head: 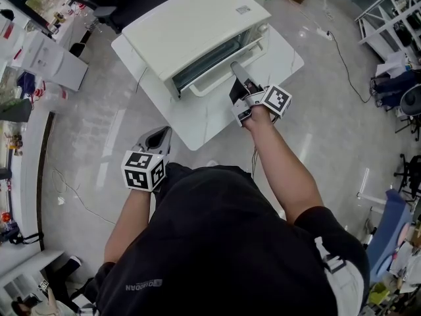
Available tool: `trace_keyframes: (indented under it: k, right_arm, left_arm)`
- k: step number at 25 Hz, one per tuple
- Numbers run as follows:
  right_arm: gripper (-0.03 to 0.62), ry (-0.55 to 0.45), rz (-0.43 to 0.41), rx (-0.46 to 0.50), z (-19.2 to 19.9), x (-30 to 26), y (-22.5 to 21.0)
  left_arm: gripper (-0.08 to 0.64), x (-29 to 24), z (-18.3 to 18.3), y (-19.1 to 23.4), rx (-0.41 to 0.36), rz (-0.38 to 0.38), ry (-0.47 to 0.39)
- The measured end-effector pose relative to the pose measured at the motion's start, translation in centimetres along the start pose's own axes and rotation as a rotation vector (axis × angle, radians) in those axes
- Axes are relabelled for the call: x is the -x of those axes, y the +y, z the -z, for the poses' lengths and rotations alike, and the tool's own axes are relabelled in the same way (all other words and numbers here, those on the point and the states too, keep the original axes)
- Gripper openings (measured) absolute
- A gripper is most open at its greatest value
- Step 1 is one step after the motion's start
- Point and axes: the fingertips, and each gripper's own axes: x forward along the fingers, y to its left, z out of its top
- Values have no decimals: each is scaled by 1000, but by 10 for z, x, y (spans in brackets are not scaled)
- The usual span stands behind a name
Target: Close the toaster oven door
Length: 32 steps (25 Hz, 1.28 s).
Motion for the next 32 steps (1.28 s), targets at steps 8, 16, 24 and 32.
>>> trace_keyframes:
  k: [8,16,24,32]
  right_arm:
    - [153,6,-11,5,-2,-13,4]
    - [155,-2,-25,-19,-2,-25,5]
    - [155,-18,-32,1,-4,-36,10]
    - [154,-49,-45,-4,-5,-44,11]
  left_arm:
    - [3,8,2,7,2,-21,-3]
    - [3,20,5,14,9,-41,-2]
    - [3,28,10,23,24,-61,-4]
    - [3,37,18,38,49,-82,-3]
